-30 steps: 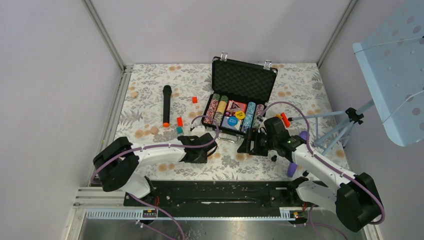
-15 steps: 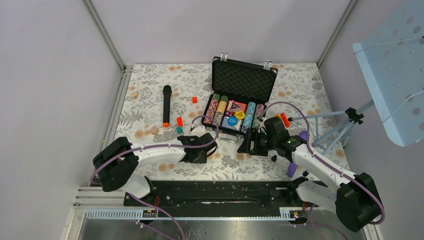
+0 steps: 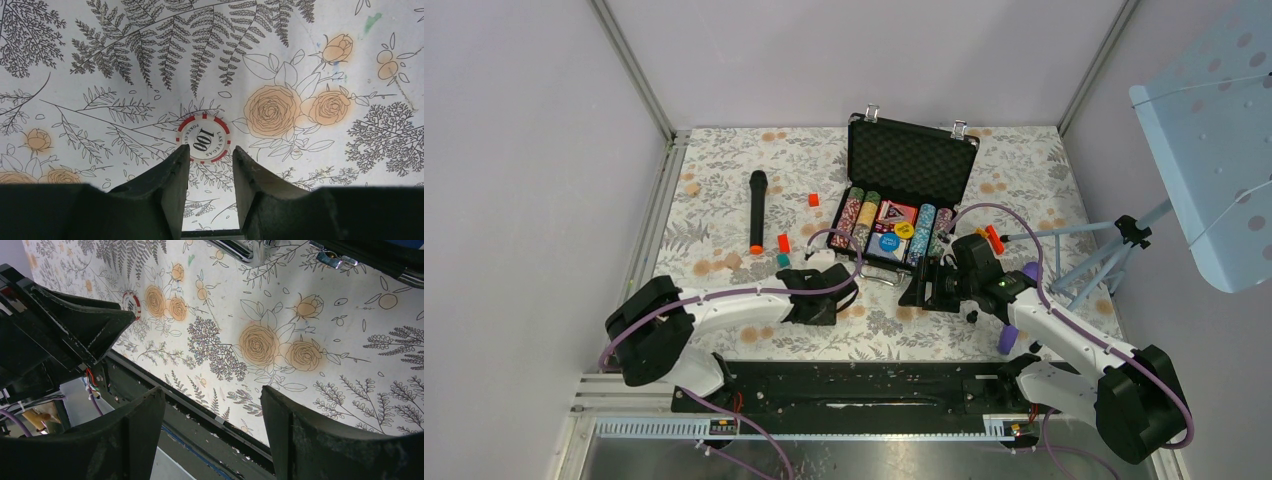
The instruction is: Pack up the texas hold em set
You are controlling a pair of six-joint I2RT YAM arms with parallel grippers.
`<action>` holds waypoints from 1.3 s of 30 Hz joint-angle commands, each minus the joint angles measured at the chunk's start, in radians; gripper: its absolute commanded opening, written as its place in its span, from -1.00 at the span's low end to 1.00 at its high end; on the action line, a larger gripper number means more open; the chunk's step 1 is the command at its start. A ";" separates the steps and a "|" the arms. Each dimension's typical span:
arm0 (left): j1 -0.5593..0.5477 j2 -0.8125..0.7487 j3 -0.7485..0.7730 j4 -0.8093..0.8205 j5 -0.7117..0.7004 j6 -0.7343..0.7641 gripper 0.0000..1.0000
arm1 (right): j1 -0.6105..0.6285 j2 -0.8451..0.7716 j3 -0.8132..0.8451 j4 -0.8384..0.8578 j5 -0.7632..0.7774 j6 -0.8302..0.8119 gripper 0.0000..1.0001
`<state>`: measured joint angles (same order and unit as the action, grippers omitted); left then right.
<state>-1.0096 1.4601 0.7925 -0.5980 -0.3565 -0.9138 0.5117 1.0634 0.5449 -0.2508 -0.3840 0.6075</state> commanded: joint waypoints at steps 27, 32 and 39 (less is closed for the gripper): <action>0.022 0.044 -0.030 0.058 -0.001 0.002 -0.01 | 0.011 0.001 0.012 0.003 -0.013 -0.010 0.54; 0.022 0.056 -0.031 0.070 0.011 0.002 -0.07 | 0.010 0.003 0.022 -0.008 -0.013 -0.016 0.54; 0.021 0.047 -0.040 0.074 0.015 0.002 -0.22 | 0.011 0.009 0.028 -0.008 -0.014 -0.016 0.54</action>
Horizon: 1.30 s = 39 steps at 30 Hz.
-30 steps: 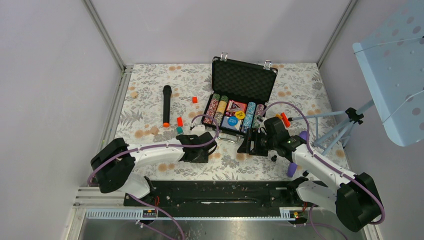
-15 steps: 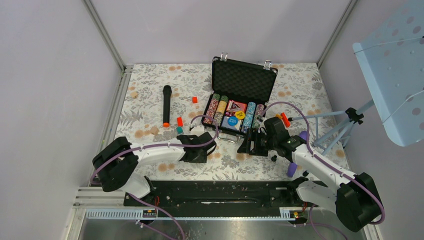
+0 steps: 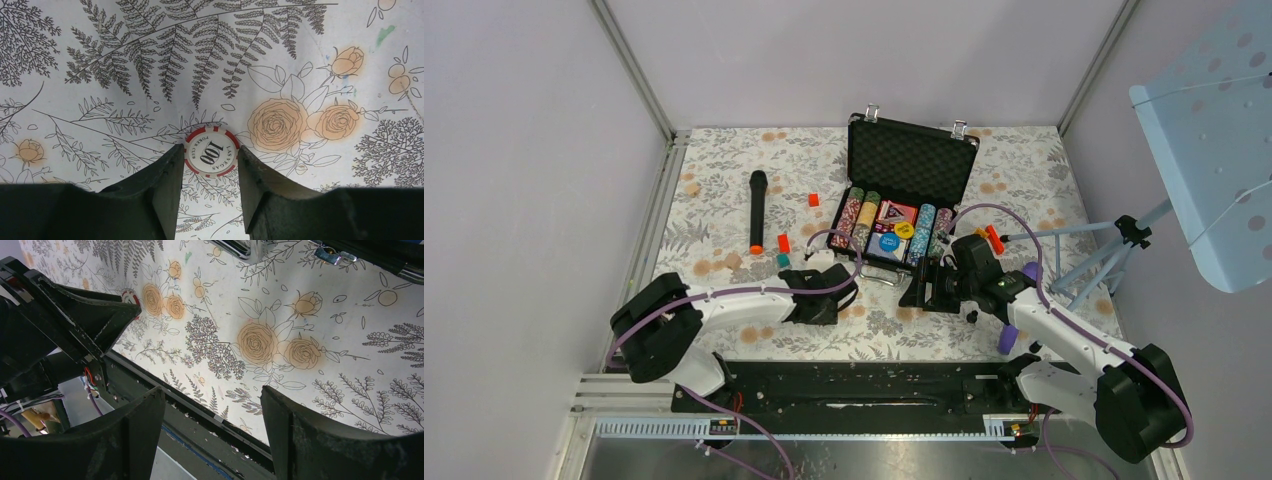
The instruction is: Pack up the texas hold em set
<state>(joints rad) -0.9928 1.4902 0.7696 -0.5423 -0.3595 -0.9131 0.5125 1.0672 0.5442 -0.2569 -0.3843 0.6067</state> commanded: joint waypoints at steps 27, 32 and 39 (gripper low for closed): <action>0.004 -0.037 0.098 -0.066 -0.009 0.056 -0.29 | 0.011 0.002 0.011 0.005 -0.012 -0.012 0.55; 0.005 -0.055 0.114 -0.076 -0.010 0.063 -0.29 | 0.011 0.015 0.011 0.023 -0.024 -0.005 0.55; -0.005 -0.070 0.153 -0.081 -0.006 0.097 -0.28 | 0.021 0.070 0.036 0.101 -0.083 0.022 0.56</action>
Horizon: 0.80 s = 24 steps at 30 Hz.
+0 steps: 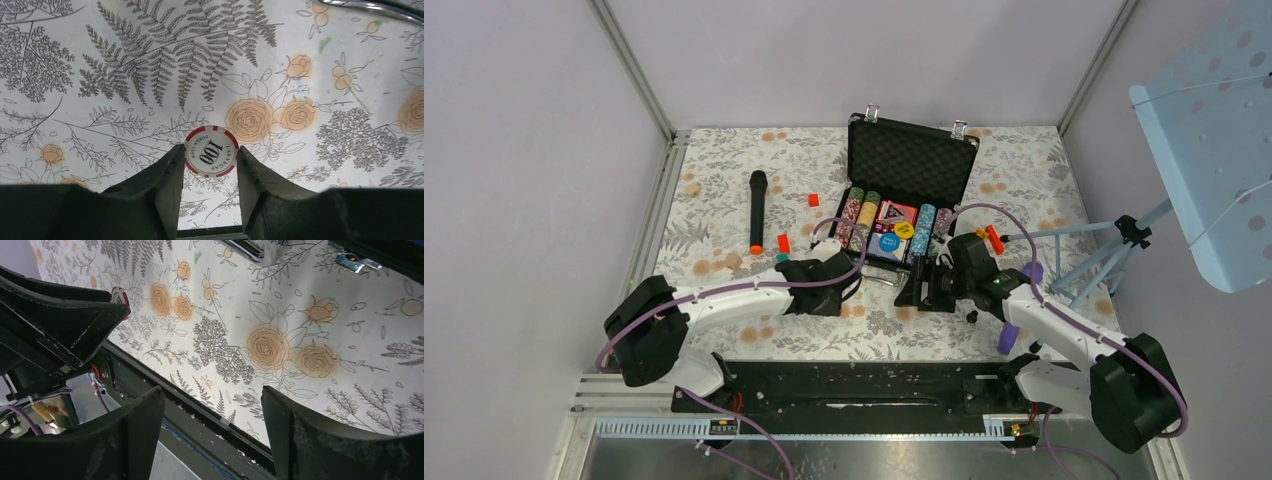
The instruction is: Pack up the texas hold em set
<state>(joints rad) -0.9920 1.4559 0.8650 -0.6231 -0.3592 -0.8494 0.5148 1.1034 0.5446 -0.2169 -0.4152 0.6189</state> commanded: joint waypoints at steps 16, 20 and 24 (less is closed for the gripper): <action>-0.091 -0.007 0.185 -0.042 0.003 0.051 -0.28 | 0.079 0.297 0.122 0.442 -0.176 0.146 0.57; -0.112 -0.001 0.203 -0.049 -0.002 0.046 -0.28 | 0.078 0.321 0.123 0.482 -0.185 0.166 0.57; -0.127 0.003 0.216 -0.052 -0.004 0.041 -0.28 | 0.079 0.345 0.116 0.531 -0.212 0.190 0.56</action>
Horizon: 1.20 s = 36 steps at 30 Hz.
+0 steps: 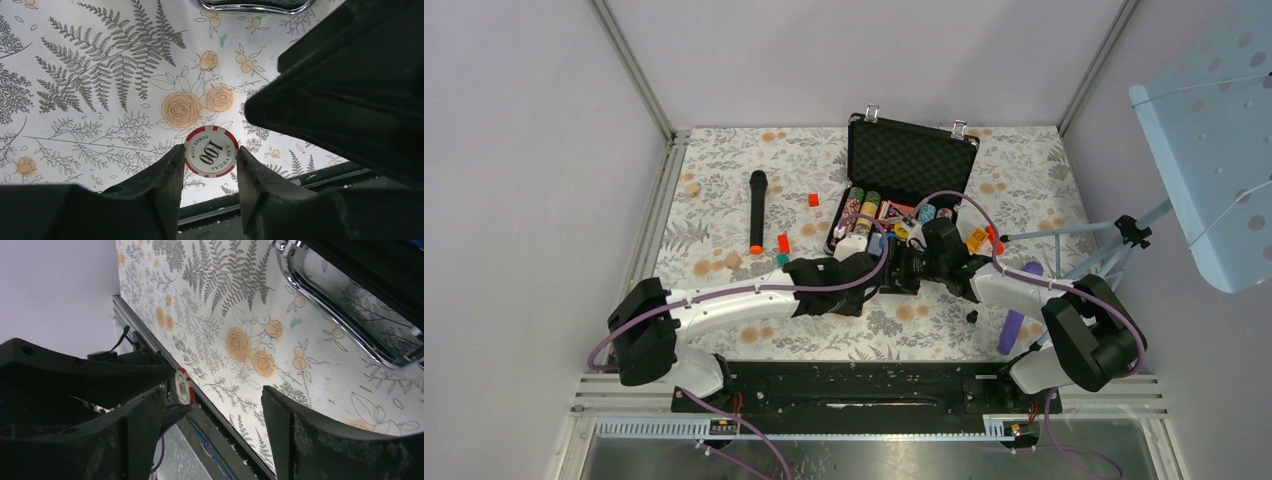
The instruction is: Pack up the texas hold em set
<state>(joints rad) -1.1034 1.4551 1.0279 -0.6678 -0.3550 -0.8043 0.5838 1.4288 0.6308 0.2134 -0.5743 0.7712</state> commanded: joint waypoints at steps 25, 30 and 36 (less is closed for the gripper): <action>-0.021 0.017 0.098 -0.019 -0.043 0.011 -0.28 | 0.017 0.139 -0.056 0.421 -0.262 0.197 0.16; -0.021 0.016 0.100 -0.019 -0.045 0.011 -0.28 | 0.019 0.154 -0.065 0.455 -0.274 0.215 0.11; -0.021 0.012 0.103 -0.019 -0.045 0.010 -0.28 | 0.019 0.158 -0.068 0.458 -0.277 0.215 0.10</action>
<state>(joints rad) -1.1206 1.4700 1.0866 -0.7052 -0.3710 -0.8013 0.5922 1.5818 0.5705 0.6201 -0.8124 0.9794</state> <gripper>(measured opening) 0.398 0.556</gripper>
